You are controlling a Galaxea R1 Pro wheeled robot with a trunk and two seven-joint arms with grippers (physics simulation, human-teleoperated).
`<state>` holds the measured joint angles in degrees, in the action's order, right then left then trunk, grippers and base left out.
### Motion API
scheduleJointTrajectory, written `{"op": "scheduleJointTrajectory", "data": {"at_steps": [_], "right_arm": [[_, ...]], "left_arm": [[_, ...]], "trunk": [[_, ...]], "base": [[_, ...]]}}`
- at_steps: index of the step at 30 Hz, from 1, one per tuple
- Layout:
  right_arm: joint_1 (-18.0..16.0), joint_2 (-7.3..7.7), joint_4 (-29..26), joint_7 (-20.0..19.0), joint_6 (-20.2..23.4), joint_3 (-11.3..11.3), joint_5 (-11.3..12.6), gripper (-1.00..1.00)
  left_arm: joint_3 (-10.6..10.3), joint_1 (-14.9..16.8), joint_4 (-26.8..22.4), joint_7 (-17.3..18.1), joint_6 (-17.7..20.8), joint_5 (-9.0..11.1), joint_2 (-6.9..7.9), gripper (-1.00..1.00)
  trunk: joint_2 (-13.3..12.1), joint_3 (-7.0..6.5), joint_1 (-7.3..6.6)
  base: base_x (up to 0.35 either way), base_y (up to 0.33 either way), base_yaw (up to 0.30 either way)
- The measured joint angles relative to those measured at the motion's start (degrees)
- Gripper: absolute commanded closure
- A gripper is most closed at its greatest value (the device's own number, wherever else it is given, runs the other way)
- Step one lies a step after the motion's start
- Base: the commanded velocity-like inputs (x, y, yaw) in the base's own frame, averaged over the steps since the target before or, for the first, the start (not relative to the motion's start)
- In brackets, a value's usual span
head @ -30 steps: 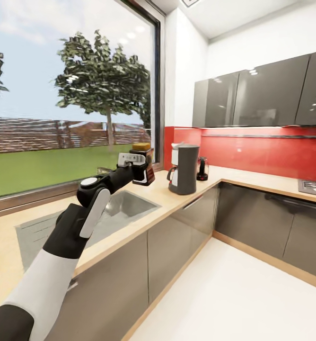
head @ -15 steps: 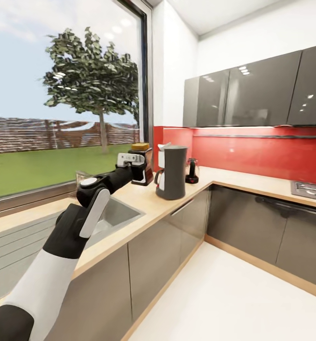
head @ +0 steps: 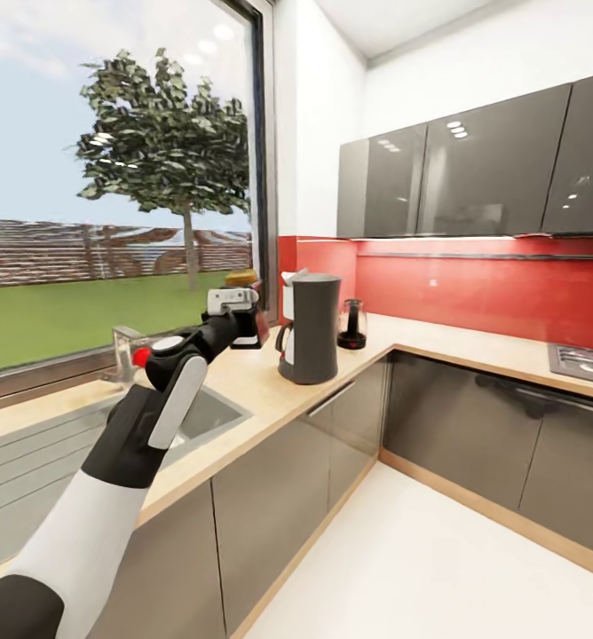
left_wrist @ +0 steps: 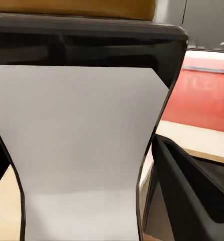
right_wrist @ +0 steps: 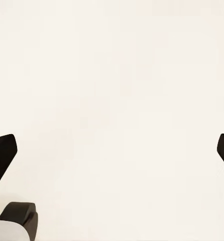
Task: Set up a coffee station on the kitchen countertop: keep the coffee maker on the countertop, move the bottle of coffee from the kitchen shelf to the counter next to the coffee maker, place a paper coffee filter on top of the coffee maker, put the saucer next to the coffee maker with the coffee cup on the saucer, and place the electric kettle next to the coffee maker.
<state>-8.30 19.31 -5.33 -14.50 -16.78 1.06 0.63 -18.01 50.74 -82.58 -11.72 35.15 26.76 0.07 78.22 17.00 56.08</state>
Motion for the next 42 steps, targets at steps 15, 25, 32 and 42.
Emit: {"op": "scheduleJointTrajectory", "data": {"at_steps": [15, 25, 32, 42], "right_arm": [[0.0, -0.06, 0.0, 0.0, 0.0, -0.01, 0.0, -1.0], [0.0, -0.05, 0.0, 0.0, 0.01, -0.05, 0.0, -1.0], [0.0, -0.02, 0.0, 0.04, 0.0, -0.08, 0.0, -1.0], [0.0, -0.05, 0.0, 0.07, 0.0, -0.08, 0.0, -1.0]], "left_arm": [[-0.03, -2.24, 0.03, -4.56, -0.29, 0.98, 0.01, 1.0], [-0.03, -2.85, 0.07, -4.65, -0.35, 0.81, 0.01, 1.0], [-0.03, -2.93, 0.08, -4.7, -0.35, 0.78, 0.01, 1.0], [-0.01, -3.16, 0.26, -4.7, -0.38, 0.73, 0.01, 1.0]], "trunk": [[0.0, 0.0, 0.0], [0.0, 0.0, 0.01], [0.0, 0.0, 0.0], [0.01, 0.0, 0.01]], "base": [[0.064, -0.008, 0.0], [0.094, 0.023, 0.0], [0.091, 0.003, 0.0], [0.049, -0.043, 0.0]]}}
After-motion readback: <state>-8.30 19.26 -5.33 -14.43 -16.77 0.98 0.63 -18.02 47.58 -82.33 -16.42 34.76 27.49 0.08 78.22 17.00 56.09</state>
